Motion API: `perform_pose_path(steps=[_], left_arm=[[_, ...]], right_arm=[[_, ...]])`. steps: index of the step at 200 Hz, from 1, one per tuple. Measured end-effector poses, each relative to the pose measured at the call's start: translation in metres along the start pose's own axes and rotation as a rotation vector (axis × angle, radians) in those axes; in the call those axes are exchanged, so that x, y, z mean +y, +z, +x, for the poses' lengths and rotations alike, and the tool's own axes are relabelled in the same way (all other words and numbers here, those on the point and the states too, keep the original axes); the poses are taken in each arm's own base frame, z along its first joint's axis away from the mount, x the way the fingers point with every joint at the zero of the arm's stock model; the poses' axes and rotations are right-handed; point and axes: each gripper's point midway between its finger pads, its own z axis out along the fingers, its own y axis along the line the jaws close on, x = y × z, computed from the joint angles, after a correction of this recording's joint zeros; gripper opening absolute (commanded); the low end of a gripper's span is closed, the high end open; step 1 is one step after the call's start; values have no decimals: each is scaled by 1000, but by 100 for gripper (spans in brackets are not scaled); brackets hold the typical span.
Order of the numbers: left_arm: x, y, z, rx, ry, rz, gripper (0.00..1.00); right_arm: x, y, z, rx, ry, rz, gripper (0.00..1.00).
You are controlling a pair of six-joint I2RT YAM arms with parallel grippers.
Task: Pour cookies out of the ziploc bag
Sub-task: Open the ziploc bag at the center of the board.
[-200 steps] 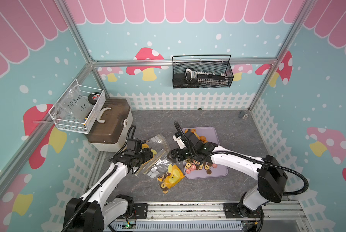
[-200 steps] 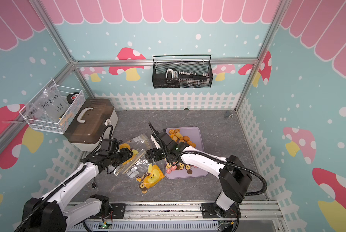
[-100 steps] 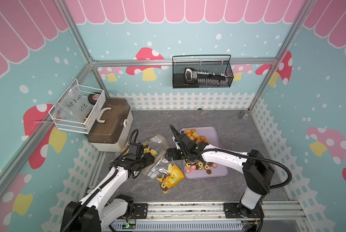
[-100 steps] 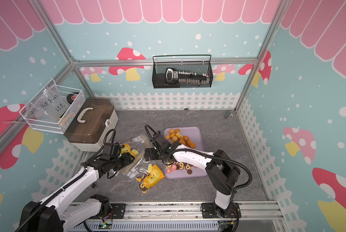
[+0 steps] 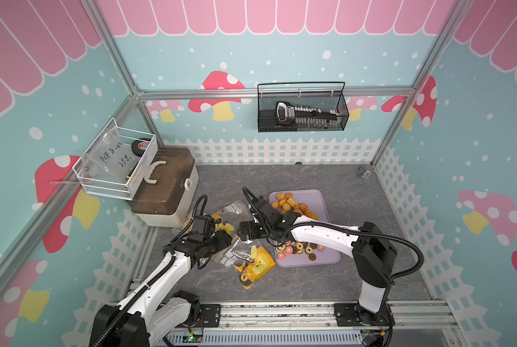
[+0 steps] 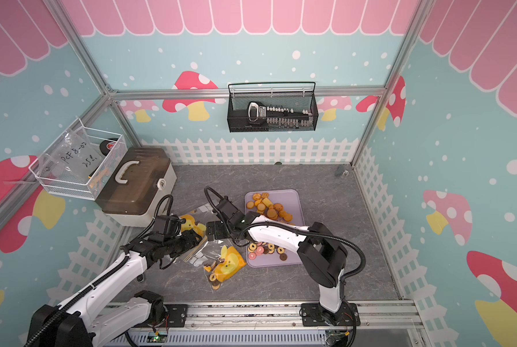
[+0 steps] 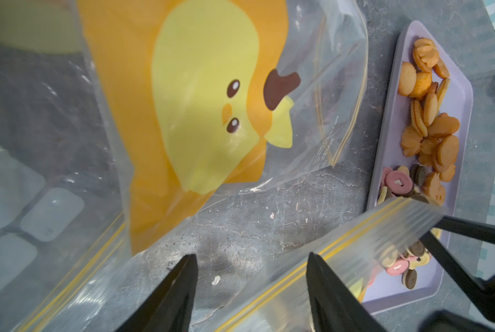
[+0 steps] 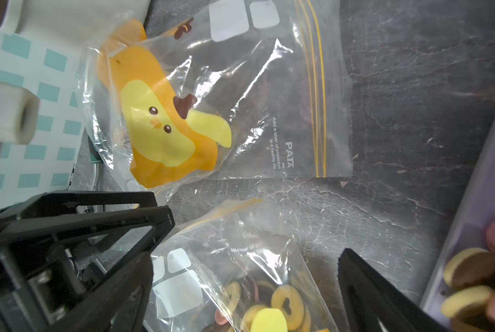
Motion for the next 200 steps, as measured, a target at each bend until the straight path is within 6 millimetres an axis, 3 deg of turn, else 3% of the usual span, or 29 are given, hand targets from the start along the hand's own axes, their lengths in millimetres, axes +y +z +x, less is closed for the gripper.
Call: perform_pose_path(steps=[42,119,200], left_arm=[[-1,-5,-2,-17,3,9,66],[-1,-29,-13,-106,11,-2,68],[11,-16,-8,-64,1,-69,69]], right_arm=[[-5,19,4,20,-27,33,98],[-9,27,1,20,-60,64,99],[-3,18,-9,-26,-91,44,98]])
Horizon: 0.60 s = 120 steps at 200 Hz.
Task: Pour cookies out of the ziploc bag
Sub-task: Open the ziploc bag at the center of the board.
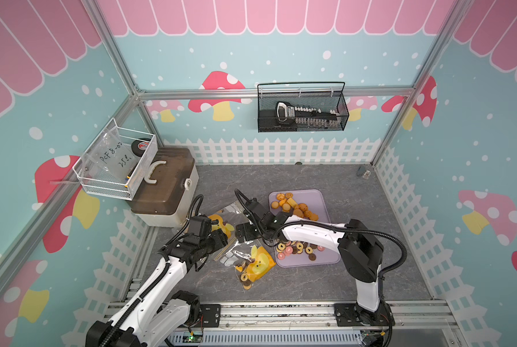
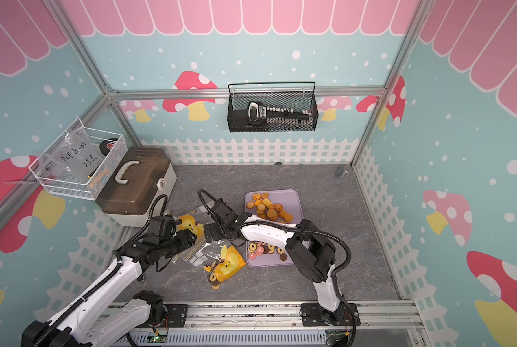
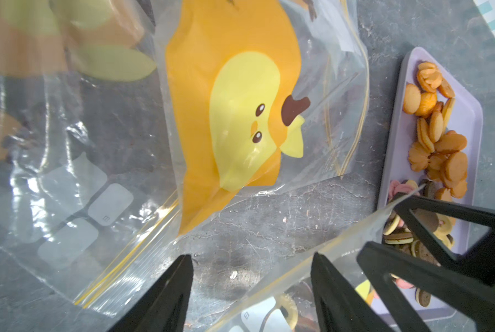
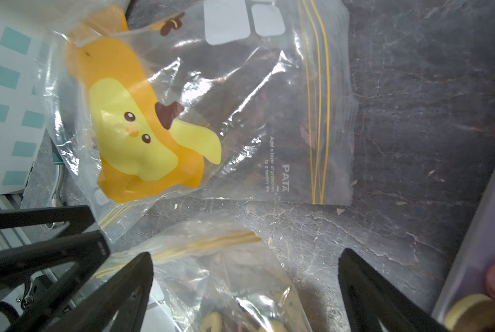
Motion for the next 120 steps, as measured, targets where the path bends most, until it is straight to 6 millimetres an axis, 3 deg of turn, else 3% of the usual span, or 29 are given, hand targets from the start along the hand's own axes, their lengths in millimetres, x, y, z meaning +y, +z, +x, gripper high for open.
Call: perform_pose_path(steps=[120], left_arm=[[-6,3,9,28,15,30,69]], right_arm=[[12,-4,-14,-38,-28,-37,98]])
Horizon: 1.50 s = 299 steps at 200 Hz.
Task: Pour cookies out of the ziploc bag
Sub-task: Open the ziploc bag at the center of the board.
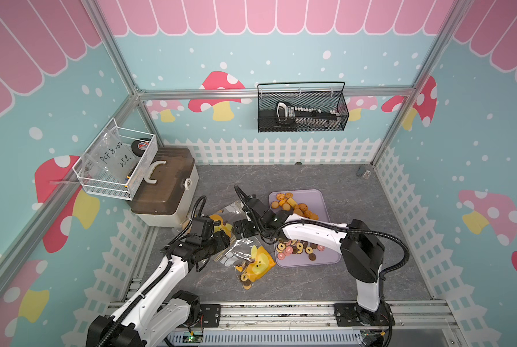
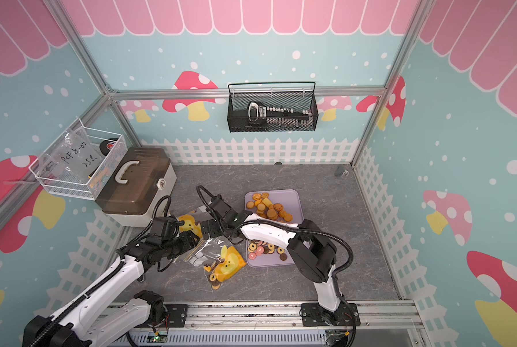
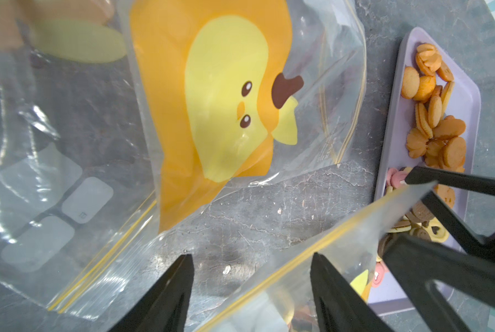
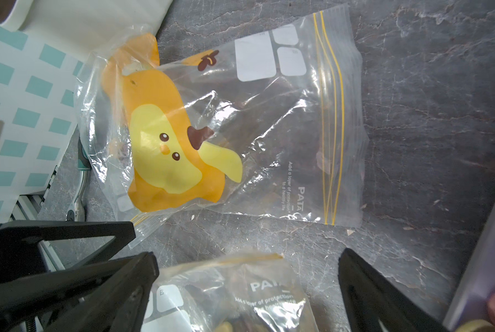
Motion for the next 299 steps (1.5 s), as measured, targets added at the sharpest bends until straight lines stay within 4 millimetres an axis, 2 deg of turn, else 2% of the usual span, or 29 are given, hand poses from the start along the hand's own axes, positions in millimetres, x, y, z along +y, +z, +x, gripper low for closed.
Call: perform_pose_path(steps=[44,67,89,110,144,163,195,226,254,275,299], left_arm=[[-1,-4,-3,-24,0,8,70],[0,-2,-2,-15,-1,0,71],[3,0,-4,-13,-13,-11,74],[9,-1,-12,-34,-43,-18,77],[18,-8,-27,-73,-100,-15,78],[16,-15,-36,-98,-113,2,79],[10,-30,-51,-142,-120,39,79],[8,-34,-53,-145,-123,57,79],[8,-34,-53,-140,-127,65,79],[8,-34,-53,-139,-128,67,79],[8,-35,-53,-138,-131,71,79]], right_arm=[[-4,-1,8,16,-31,4,98],[-12,-14,29,64,-82,-2,96],[-11,-32,51,108,-141,-49,94],[-2,-44,72,143,-217,-92,93],[26,-47,105,209,-347,-150,85],[42,-42,112,231,-395,-173,82],[56,-26,107,238,-429,-183,76],[61,-4,105,259,-436,-177,72],[58,14,114,299,-437,-159,69],[54,19,119,323,-440,-148,62],[53,20,120,333,-440,-143,43]])
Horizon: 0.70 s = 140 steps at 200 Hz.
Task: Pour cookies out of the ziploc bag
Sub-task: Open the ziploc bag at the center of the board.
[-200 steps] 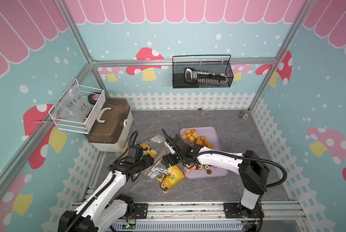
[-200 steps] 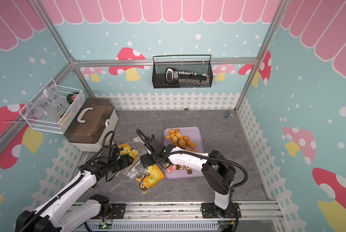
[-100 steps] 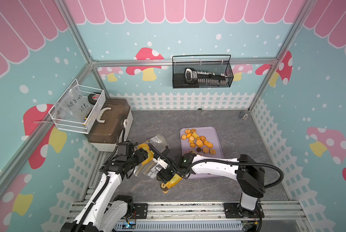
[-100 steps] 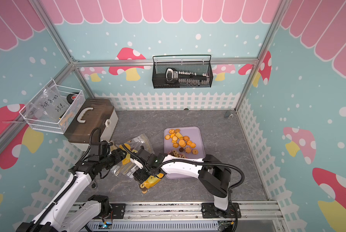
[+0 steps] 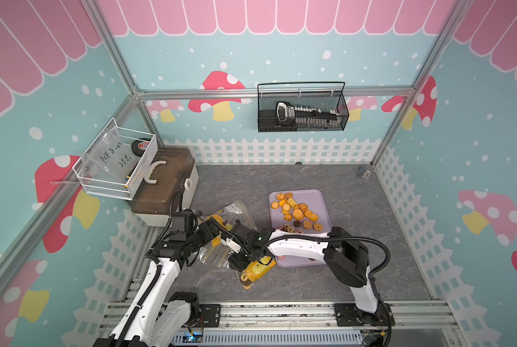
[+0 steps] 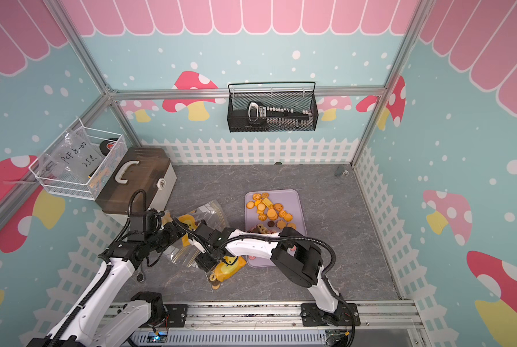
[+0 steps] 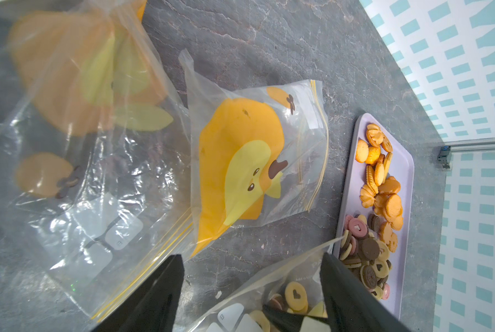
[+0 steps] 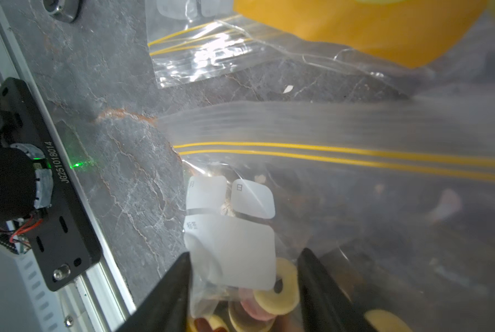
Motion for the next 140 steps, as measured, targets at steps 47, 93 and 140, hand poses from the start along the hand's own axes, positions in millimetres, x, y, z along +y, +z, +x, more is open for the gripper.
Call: perform_pose_path(steps=[47,93,140], left_arm=[[0,0,0,1,1,2,79],[0,0,0,1,1,2,80],[-1,0,0,2,1,6,81]], right_arm=[[0,-1,-1,1,-7,5,8],[-3,-14,0,-15,-16,27,0],[-3,-54,1,-80,-21,54,0]])
